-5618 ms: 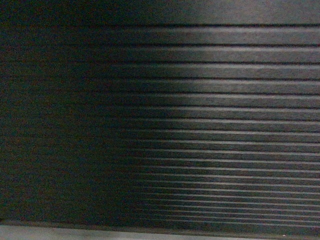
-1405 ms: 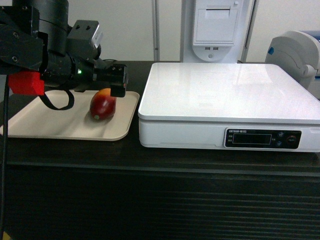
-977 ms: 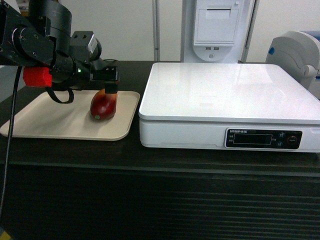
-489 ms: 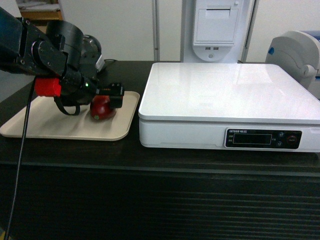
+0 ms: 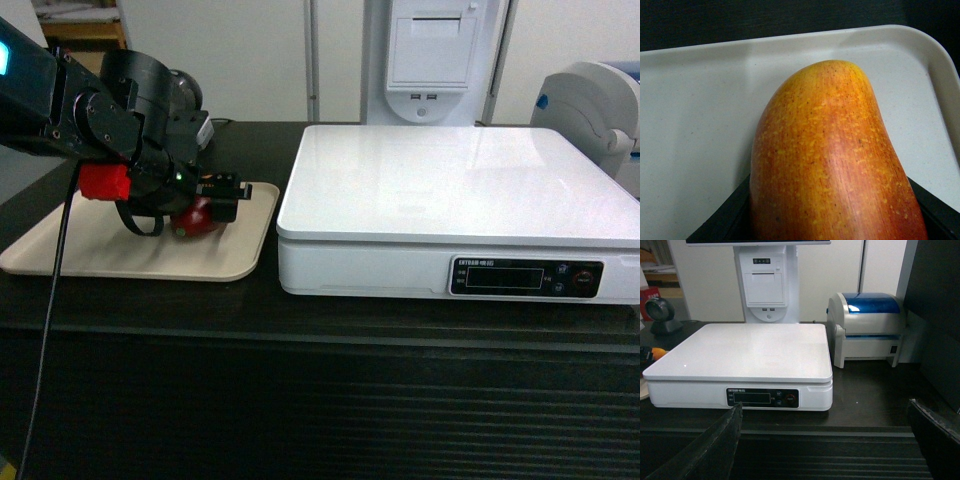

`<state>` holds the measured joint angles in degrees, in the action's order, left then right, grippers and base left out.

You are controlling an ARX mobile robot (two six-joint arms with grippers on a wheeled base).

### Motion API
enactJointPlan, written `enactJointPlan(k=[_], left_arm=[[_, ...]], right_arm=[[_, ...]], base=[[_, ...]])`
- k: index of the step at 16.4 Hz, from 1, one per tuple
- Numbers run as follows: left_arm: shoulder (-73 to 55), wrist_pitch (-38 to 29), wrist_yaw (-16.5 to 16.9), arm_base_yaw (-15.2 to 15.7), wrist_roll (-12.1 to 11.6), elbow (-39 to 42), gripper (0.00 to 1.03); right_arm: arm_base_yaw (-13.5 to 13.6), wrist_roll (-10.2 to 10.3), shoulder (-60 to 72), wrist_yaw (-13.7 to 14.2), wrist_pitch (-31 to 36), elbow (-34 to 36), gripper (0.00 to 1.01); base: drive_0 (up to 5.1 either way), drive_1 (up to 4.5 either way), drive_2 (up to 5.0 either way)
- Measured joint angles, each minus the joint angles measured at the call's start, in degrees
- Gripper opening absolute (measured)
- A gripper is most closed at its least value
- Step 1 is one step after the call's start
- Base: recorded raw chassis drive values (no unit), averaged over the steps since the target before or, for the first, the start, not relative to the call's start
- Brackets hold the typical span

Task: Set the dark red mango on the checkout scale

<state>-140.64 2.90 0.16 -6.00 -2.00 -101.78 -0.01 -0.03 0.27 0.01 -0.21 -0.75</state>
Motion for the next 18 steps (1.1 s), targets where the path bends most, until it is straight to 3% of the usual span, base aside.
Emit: enactJointPlan(k=[1, 7, 10, 12, 16, 18], left_arm=[[0.39, -0.92, 0.0, 0.0, 0.0, 0.94, 0.62], [14.21, -8.24, 0.2, -1.38, -0.83, 11.47, 0.61], [24.92, -10.69, 0.9, -9.11, 0.09, 13.14, 0.6], [26.18, -10.8, -0.94, -16.85, 1.66, 12.81, 0.6], [21.07, -9.29, -3.61, -26.01, 5.18, 9.68, 0.6], [17.42, -7.26, -4.09, -28.87, 8.09, 5.9, 0.6]], right_arm=[[0.0, 0.0, 0.0, 0.0, 0.0, 0.0, 0.98], [0.0, 0.0, 0.0, 0.0, 0.0, 0.0, 0.98], [0.0, 0.0, 0.0, 0.02, 0.0, 0.0, 0.98], [0.0, 0.0, 0.0, 0.0, 0.0, 0.0, 0.98], [0.0, 0.0, 0.0, 0.0, 0.0, 0.0, 0.98], [0.0, 0.0, 0.0, 0.02, 0.0, 0.0, 0.98]], base=[[0.0, 0.0, 0.0], [0.0, 0.0, 0.0], [0.0, 0.0, 0.0], [0.0, 0.0, 0.0], [0.0, 0.0, 0.0], [0.0, 0.0, 0.0]])
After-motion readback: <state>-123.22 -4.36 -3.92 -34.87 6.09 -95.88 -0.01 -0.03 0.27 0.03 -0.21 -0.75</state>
